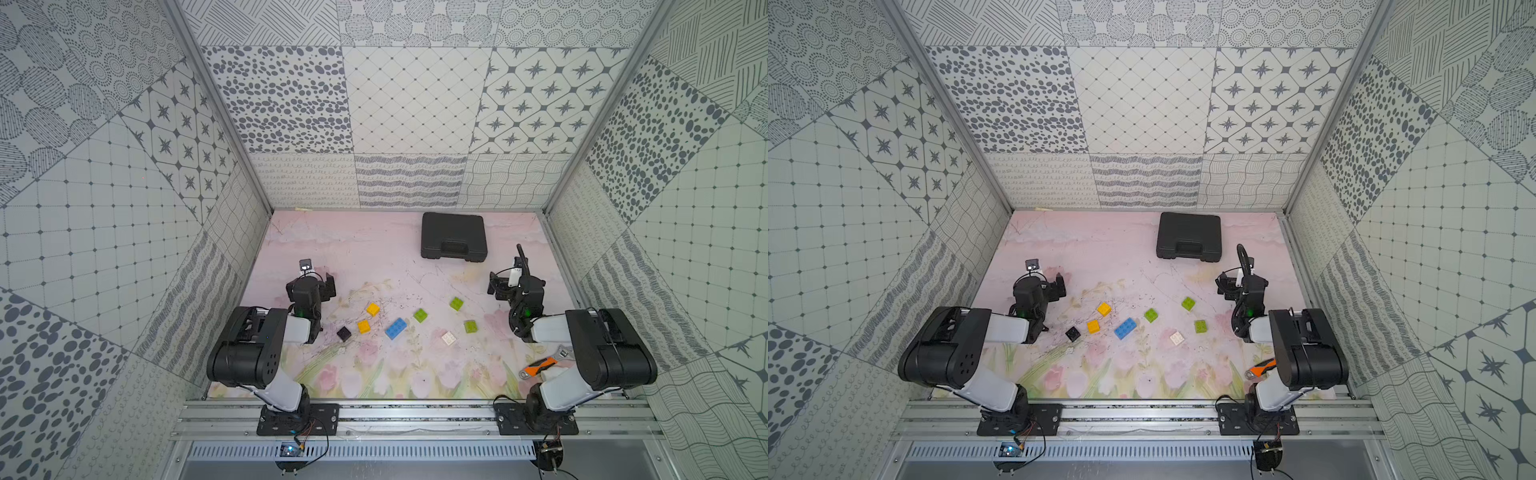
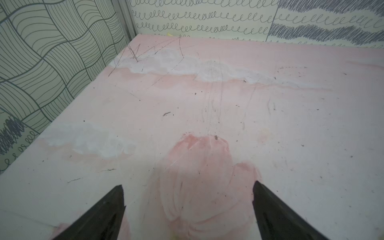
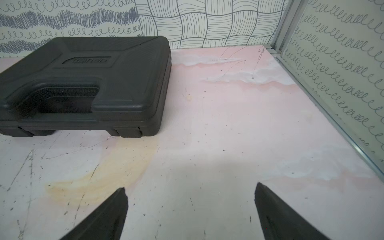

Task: Assemble the number 4 with lego
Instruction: Pick up the lego brick from the center of the board.

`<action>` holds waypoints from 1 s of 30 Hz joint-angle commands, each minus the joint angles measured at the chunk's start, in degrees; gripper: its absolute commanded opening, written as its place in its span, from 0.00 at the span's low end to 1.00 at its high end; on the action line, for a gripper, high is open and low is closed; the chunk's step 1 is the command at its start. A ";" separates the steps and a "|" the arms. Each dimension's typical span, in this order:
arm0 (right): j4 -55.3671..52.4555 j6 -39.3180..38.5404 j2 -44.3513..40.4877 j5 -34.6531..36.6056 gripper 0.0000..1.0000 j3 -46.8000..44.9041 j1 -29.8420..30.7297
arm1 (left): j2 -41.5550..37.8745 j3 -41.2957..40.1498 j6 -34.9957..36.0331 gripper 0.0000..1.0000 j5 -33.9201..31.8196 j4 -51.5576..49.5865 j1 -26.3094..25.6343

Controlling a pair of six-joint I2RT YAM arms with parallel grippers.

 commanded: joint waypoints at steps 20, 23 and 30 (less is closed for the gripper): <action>-40.88 12.79 -19.20 21.61 0.99 19.53 7.50 | -13.06 13.32 -1.65 1.00 -9.80 -26.51 -1.67; -58.06 34.76 -26.20 8.23 0.99 20.42 7.84 | -19.43 24.35 -15.60 0.86 -9.86 -48.48 -2.88; -83.71 40.68 -22.21 3.60 0.93 26.75 24.10 | -24.49 24.25 -41.24 0.65 1.16 -72.63 -18.00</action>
